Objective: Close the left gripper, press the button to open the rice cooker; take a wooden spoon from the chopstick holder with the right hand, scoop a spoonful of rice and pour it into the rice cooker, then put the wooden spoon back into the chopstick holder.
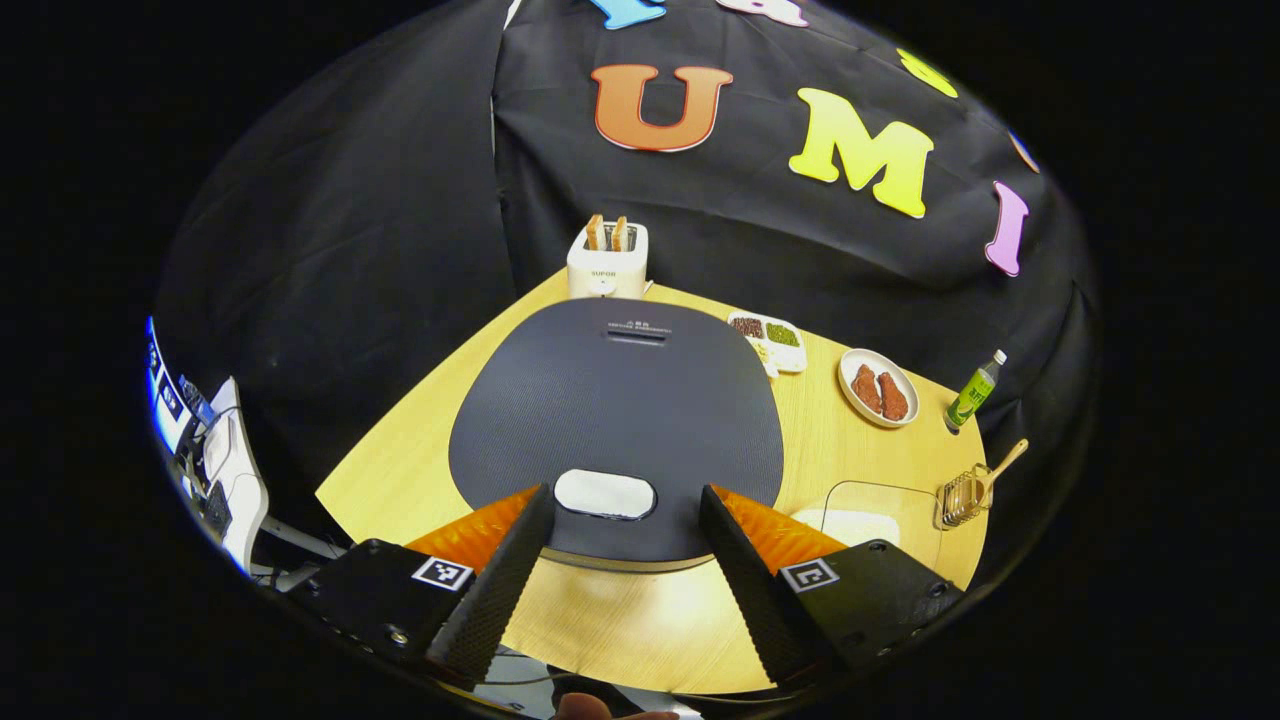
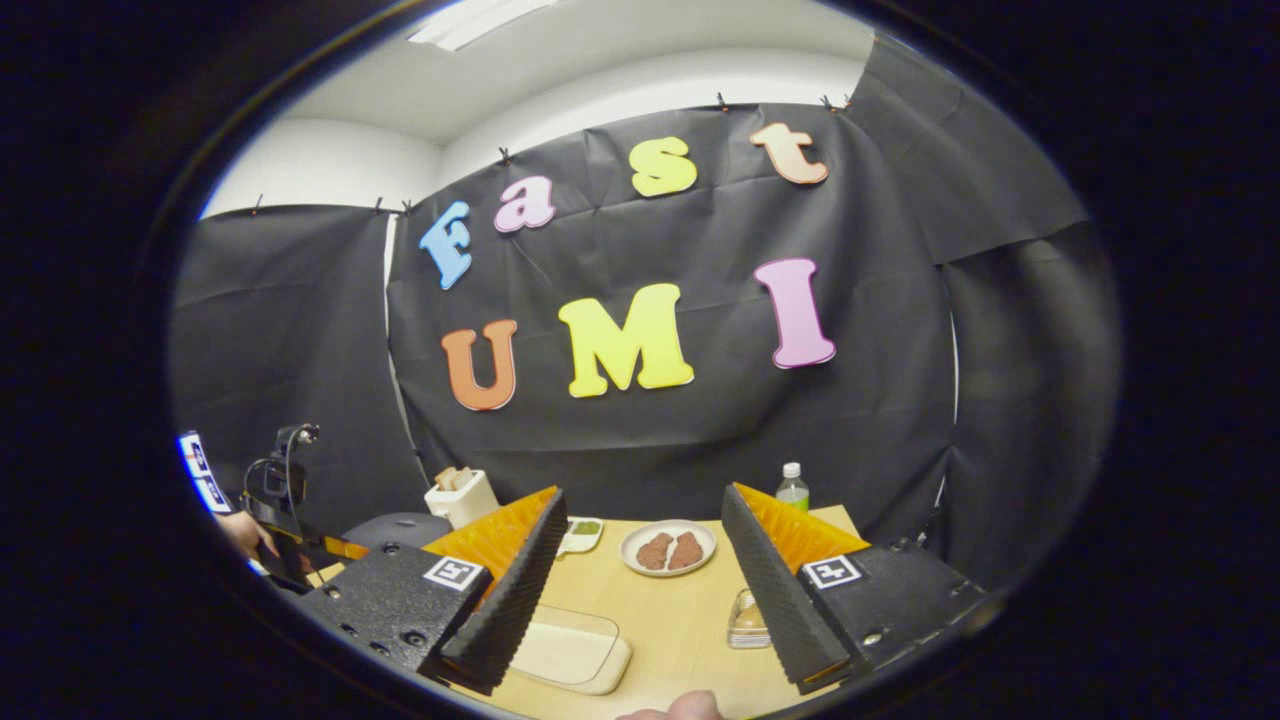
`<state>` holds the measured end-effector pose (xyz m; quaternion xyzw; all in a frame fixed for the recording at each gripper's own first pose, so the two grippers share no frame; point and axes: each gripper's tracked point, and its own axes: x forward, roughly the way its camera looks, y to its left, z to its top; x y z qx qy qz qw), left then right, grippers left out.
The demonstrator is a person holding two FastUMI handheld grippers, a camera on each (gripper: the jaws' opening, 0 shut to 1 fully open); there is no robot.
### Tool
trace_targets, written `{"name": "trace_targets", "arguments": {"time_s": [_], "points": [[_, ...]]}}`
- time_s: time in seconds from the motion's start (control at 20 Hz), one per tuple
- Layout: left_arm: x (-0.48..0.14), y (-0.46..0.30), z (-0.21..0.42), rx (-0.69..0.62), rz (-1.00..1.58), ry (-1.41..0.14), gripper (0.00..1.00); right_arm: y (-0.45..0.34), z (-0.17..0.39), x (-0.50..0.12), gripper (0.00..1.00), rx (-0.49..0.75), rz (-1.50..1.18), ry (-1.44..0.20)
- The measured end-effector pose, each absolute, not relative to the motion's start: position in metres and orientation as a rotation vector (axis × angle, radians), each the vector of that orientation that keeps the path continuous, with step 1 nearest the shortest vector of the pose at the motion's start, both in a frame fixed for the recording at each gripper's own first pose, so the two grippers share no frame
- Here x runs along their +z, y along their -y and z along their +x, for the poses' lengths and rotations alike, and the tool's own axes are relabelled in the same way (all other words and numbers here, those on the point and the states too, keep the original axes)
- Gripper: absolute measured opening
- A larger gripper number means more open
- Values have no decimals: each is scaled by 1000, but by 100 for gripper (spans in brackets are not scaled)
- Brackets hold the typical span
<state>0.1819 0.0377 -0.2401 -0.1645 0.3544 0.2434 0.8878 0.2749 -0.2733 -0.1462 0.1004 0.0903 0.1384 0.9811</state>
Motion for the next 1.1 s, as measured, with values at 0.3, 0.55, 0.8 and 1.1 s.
{"name": "trace_targets", "arguments": {"time_s": [0.3,0.55,0.8,1.1], "points": [[-247,-34,180,496,-314,-749,97,266,272,-148,100,282,223,-180],[-246,-42,180,493,-291,-746,98,271,270,-146,100,276,213,-183],[-229,-47,180,493,-275,-654,94,282,260,-117,99,235,180,-132],[-120,-31,159,399,-239,-336,95,251,211,-68,100,202,123,-61]]}}
